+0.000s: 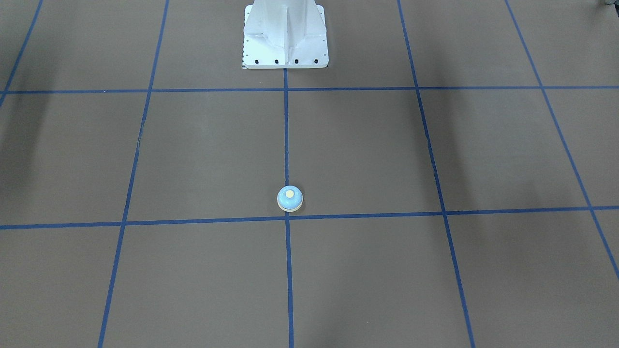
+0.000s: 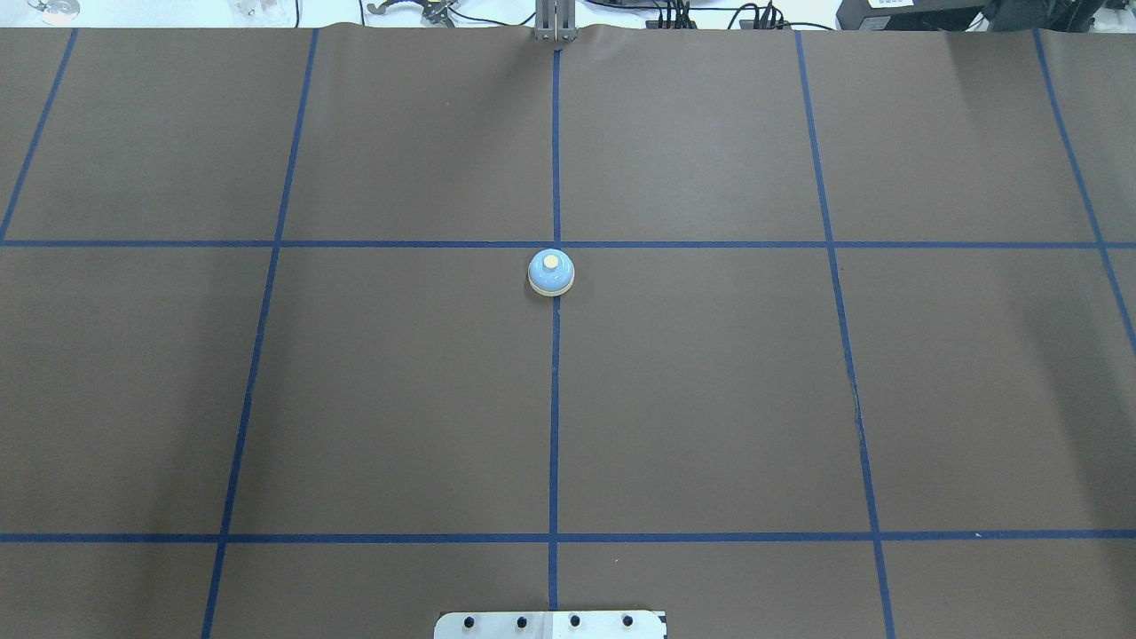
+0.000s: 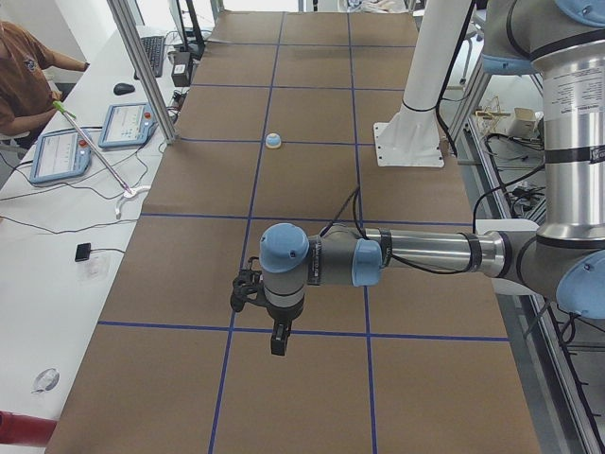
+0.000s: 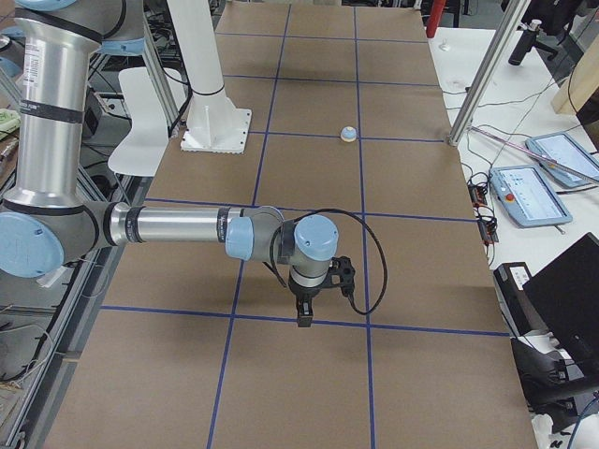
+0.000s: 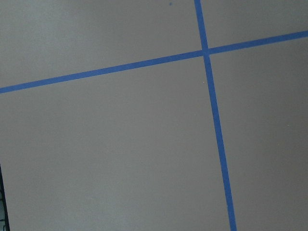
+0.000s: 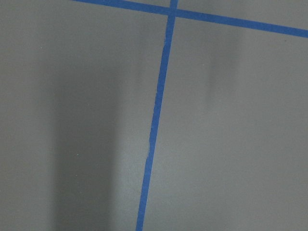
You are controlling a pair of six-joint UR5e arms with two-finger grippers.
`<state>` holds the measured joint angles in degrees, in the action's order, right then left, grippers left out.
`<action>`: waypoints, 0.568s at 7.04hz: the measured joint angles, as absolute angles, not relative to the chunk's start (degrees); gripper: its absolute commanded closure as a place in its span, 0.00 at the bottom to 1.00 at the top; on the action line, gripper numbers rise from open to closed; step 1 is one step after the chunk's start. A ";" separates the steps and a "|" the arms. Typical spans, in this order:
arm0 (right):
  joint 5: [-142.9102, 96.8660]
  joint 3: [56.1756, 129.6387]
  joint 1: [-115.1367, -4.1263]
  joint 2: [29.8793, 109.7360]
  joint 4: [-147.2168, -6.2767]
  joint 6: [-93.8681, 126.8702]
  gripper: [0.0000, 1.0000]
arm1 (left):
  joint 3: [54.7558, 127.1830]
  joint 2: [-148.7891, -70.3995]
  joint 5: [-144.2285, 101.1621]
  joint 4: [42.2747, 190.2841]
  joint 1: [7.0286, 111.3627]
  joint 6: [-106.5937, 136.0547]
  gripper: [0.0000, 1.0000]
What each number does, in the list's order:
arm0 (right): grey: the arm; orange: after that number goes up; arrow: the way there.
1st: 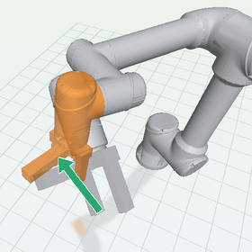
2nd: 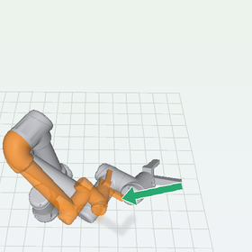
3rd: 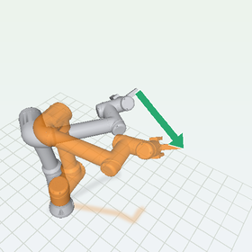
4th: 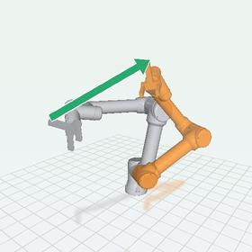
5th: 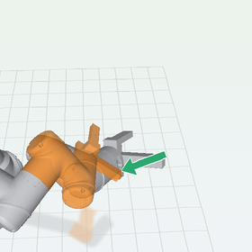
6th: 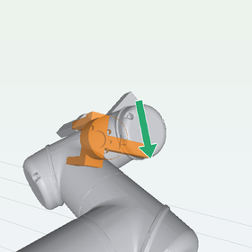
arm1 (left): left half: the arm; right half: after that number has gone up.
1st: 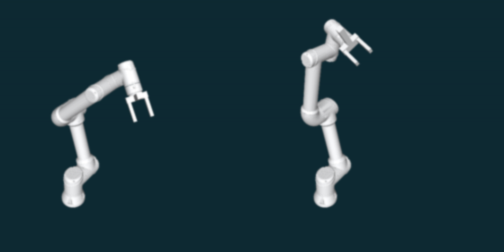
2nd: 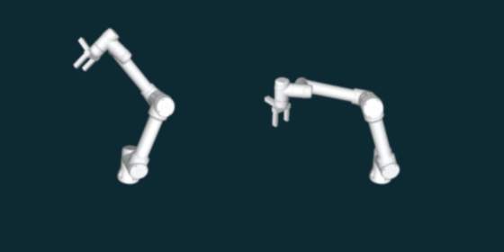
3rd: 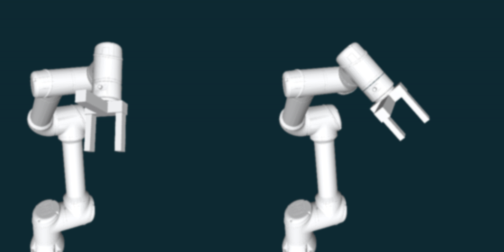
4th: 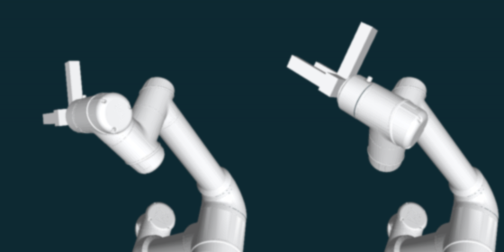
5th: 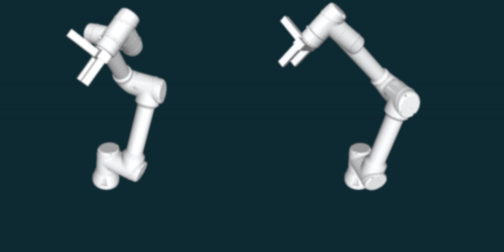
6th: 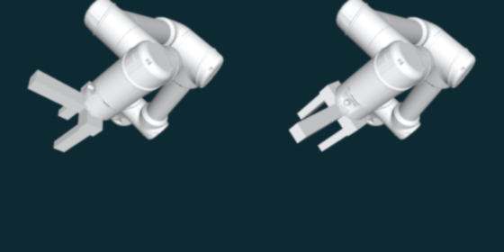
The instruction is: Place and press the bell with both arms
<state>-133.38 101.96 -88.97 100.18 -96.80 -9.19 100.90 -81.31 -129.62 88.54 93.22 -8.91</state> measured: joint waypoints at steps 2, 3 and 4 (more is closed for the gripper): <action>-133.67 101.96 -90.12 100.19 -96.78 -9.28 0.00 | 100.61 -81.43 -129.64 88.58 93.04 -8.24 0.00; -133.79 101.95 -90.40 100.20 -96.79 -9.30 0.00 | 100.52 -81.45 -129.64 88.59 93.01 -8.19 0.00; -133.95 101.93 -90.54 100.19 -96.83 -9.29 0.00 | 100.49 -81.47 -129.64 88.59 93.00 -8.18 0.00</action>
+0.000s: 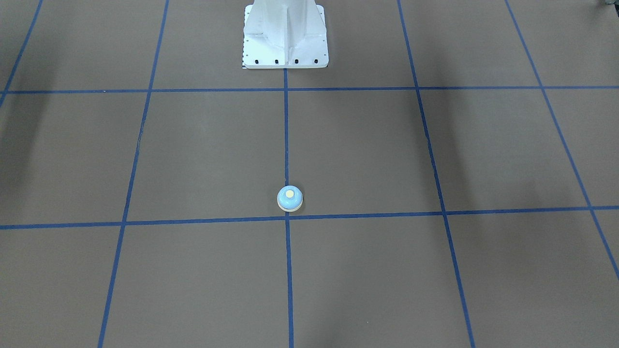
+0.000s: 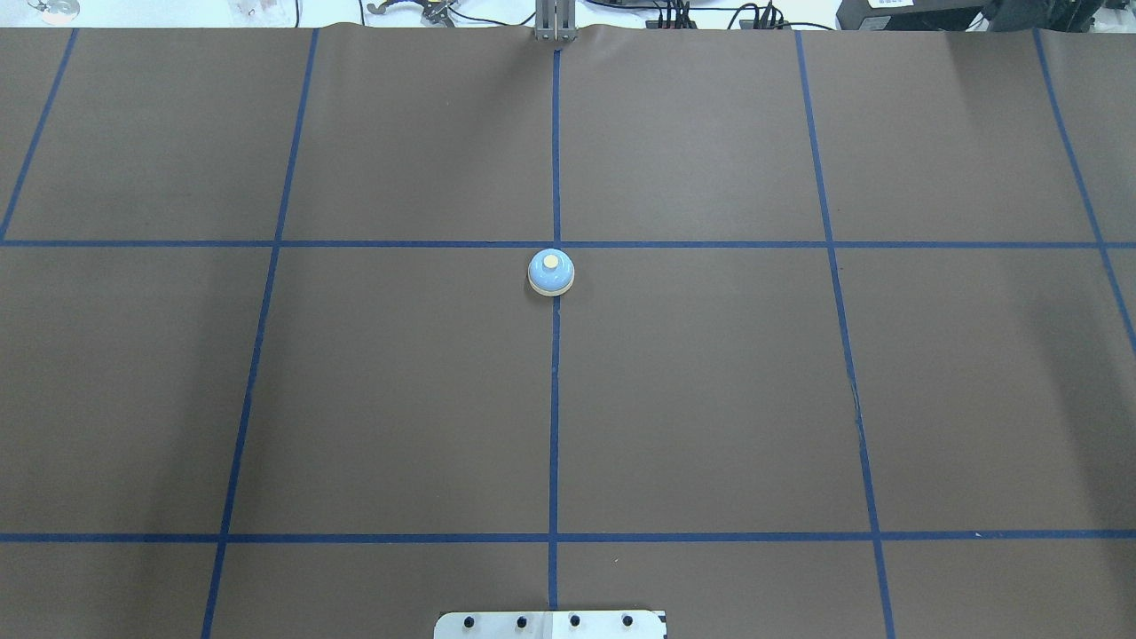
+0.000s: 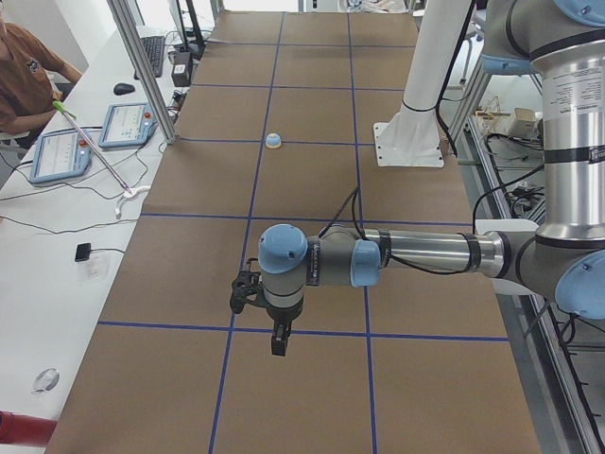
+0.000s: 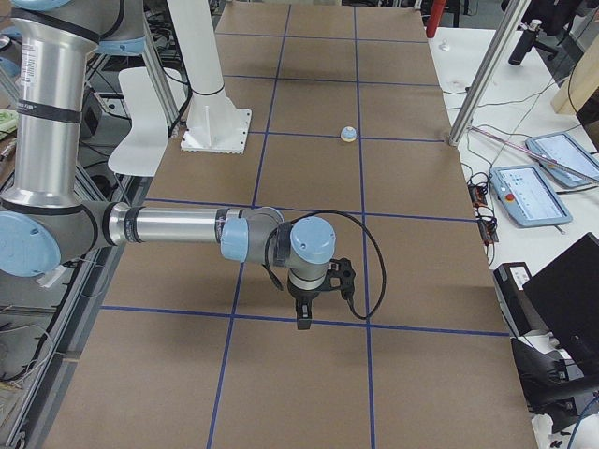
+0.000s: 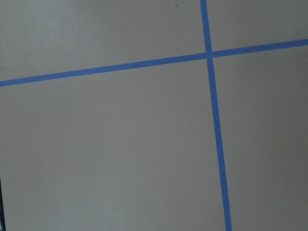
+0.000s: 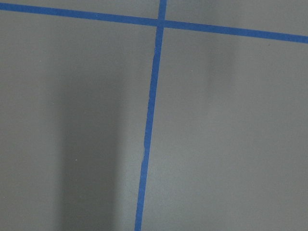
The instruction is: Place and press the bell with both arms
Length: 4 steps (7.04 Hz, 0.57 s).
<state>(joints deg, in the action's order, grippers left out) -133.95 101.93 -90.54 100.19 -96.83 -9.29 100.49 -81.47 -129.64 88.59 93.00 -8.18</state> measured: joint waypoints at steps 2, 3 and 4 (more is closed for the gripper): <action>-134.24 101.91 -90.60 100.23 -96.85 -9.22 0.00 | 100.46 -81.46 -129.64 88.59 92.99 -8.18 0.00; -134.37 101.91 -90.68 100.23 -96.88 -9.17 0.00 | 100.46 -81.42 -129.64 88.59 92.99 -8.17 0.00; -134.49 101.92 -90.76 100.24 -96.89 -9.15 0.00 | 100.46 -81.40 -129.64 88.59 92.99 -8.17 0.00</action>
